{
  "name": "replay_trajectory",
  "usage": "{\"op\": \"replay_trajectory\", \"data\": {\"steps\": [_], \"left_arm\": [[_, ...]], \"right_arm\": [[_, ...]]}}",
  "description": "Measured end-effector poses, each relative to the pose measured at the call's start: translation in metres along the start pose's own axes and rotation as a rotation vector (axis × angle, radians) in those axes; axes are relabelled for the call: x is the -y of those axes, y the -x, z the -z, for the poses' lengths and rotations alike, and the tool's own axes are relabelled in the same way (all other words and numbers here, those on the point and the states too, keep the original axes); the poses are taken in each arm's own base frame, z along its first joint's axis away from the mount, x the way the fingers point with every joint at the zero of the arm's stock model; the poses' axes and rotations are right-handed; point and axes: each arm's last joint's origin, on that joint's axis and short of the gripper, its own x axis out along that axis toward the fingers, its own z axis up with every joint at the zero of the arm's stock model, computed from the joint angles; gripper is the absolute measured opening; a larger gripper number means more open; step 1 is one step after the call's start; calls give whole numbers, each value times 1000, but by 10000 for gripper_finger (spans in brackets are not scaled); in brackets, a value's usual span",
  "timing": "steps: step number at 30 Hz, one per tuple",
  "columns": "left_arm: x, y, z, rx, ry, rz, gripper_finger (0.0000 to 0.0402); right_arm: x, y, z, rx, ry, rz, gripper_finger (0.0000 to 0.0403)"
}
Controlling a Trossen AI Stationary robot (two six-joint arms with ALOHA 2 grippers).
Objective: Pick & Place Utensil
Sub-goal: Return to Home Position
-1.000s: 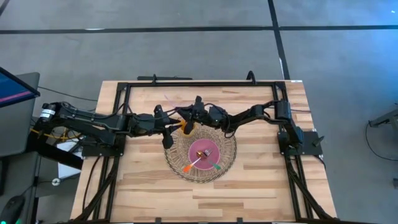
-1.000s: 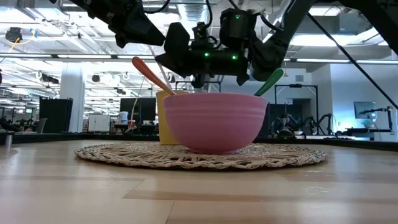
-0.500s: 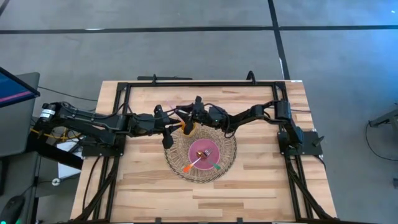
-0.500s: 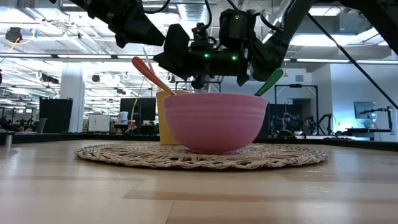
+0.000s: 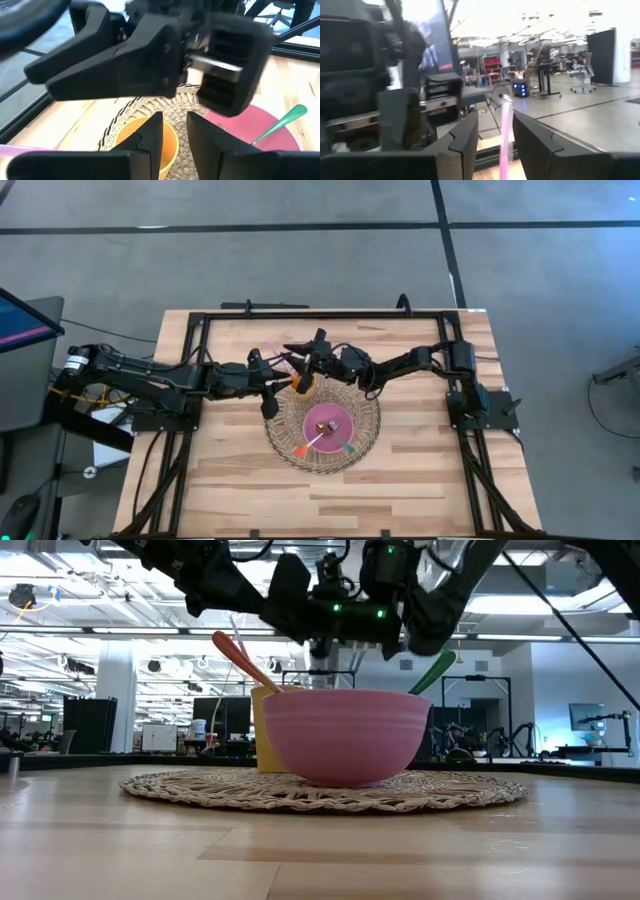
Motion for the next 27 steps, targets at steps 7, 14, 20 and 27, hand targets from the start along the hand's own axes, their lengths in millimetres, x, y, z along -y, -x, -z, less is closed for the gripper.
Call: {"op": "replay_trajectory", "data": {"steps": [7, 14, 20, 27], "left_arm": [[1, 5, -2, 14, -42, 15, 88], [7, 26, -8, 64, -51, 91, 88], [8, 50, -9, 77, -94, 155, 88], [-7, 76, 0, 105, -110, 177, 88]], "right_arm": [[-15, 11, -46, -215, 165, -26, 116], [-24, 47, -107, -395, 237, 19, 116], [-36, 85, -149, -472, 346, 97, 116], [-50, 127, -173, -585, 409, 48, 116]]}}
